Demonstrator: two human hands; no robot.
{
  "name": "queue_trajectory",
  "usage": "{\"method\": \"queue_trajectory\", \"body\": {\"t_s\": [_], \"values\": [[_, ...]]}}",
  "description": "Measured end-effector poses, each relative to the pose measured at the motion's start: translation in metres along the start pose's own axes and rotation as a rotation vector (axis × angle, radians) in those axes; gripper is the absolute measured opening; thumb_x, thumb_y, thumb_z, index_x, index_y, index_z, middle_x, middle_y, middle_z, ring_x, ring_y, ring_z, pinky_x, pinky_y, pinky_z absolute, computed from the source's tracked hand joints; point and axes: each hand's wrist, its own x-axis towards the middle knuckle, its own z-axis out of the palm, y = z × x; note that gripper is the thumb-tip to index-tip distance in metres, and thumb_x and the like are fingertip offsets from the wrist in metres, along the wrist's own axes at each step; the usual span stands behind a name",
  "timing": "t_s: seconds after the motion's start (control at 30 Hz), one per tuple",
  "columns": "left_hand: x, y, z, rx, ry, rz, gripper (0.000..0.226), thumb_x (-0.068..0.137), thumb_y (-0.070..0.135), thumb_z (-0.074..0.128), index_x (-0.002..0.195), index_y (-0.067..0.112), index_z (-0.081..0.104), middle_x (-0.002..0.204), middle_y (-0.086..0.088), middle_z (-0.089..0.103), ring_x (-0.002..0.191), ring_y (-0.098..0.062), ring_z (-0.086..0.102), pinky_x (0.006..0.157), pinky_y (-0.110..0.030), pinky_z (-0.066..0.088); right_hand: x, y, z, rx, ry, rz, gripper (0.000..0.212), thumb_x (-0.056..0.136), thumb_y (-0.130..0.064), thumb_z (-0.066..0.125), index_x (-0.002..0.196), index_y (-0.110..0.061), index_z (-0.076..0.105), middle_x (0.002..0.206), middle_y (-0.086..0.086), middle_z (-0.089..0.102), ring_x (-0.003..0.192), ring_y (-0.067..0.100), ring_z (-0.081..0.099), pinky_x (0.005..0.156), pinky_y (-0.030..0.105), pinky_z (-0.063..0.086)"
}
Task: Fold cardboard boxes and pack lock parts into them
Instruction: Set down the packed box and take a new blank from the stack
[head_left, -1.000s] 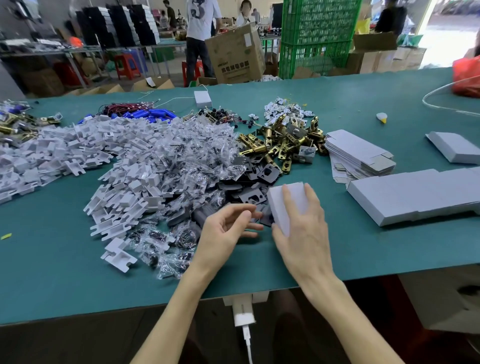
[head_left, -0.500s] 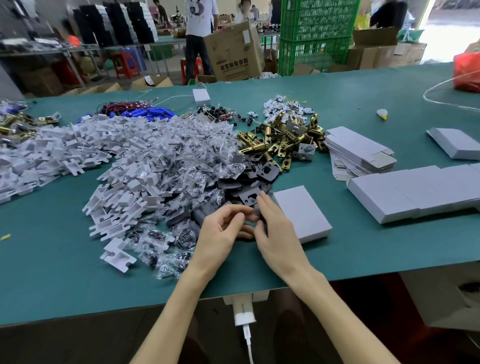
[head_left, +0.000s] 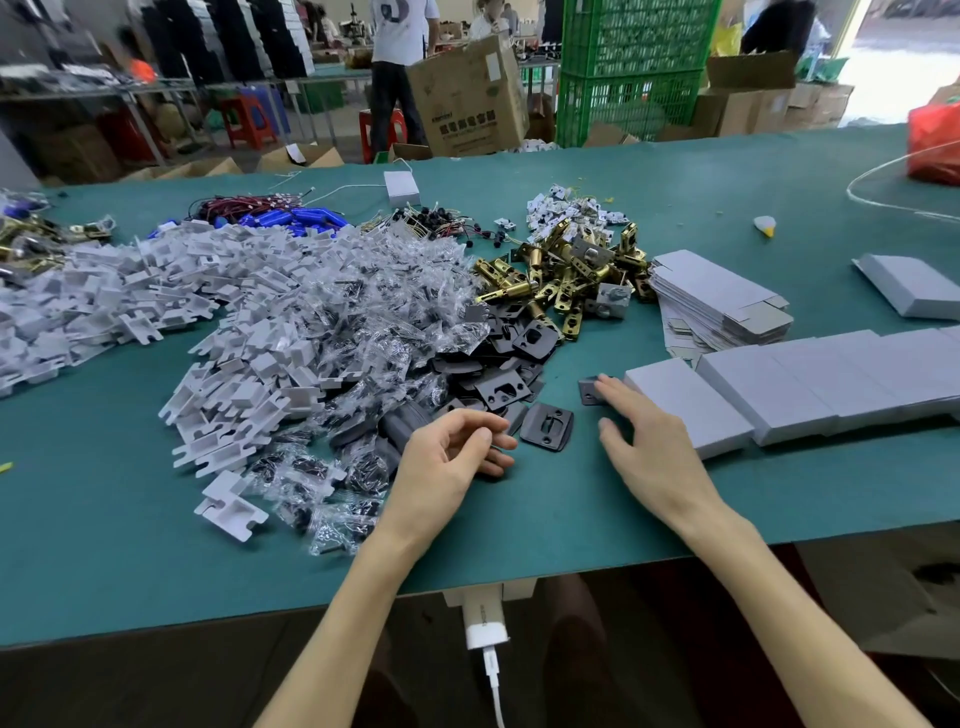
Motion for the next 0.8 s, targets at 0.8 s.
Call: {"method": "queue_trajectory", "body": {"t_s": [0.8], "values": [[-0.002,-0.002,-0.001,0.077,-0.017,-0.002,0.022,0.106,0.003,0.054,0.109,0.011,0.073,0.095,-0.009,0.078,0.086,-0.023,0.075,0.079,-0.027,0.06,0.018,0.042,-0.043,-0.06,-0.018,0.102,0.05,0.102,-0.011,0.055,0.151,-0.014,0.049,0.157,-0.004,0.045,0.149,0.013,0.035,0.119,0.019,0.018]]}}
